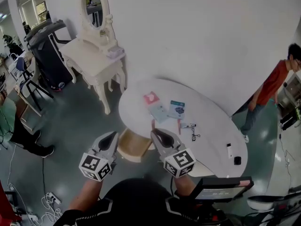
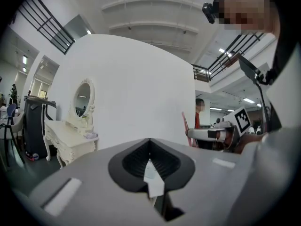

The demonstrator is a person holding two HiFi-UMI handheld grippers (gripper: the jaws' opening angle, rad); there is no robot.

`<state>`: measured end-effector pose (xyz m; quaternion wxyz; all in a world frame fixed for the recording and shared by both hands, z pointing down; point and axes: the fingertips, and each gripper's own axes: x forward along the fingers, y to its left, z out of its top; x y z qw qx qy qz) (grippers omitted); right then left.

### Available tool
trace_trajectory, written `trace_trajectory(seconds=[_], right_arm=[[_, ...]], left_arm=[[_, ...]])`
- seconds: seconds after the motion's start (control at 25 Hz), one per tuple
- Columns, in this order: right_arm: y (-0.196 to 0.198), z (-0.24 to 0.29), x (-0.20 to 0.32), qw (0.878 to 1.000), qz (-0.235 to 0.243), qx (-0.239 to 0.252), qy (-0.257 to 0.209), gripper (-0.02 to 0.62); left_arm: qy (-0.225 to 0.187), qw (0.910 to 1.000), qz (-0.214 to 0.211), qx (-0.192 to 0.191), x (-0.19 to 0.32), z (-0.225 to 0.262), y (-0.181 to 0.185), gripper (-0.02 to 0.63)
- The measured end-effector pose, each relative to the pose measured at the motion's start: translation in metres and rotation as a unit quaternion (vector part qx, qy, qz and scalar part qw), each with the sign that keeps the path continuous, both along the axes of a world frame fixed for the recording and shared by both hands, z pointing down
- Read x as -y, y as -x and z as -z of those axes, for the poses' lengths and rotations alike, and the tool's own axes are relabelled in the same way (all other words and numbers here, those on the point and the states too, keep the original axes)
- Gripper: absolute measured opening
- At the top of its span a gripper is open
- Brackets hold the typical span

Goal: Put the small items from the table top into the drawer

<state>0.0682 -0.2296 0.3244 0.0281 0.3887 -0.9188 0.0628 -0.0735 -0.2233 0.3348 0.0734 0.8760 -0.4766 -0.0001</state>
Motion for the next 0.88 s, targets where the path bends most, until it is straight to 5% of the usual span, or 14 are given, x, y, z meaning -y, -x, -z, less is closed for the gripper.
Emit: trace_trajectory(seconds=[0.32,0.88], right_arm=[[0.003,-0.022,0.034,0.999,0.041,-0.007,0.017,0.046],[0.065,-0.063,0.1,0.997,0.046,-0.036,0.049,0.046]], left_arm=[[0.008,0.9996,0.017,0.02,0.026,-0.01,-0.009,-0.002],[0.052,0.9984,-0.001,0.023,0.098,-0.066,0.046,-0.001]])
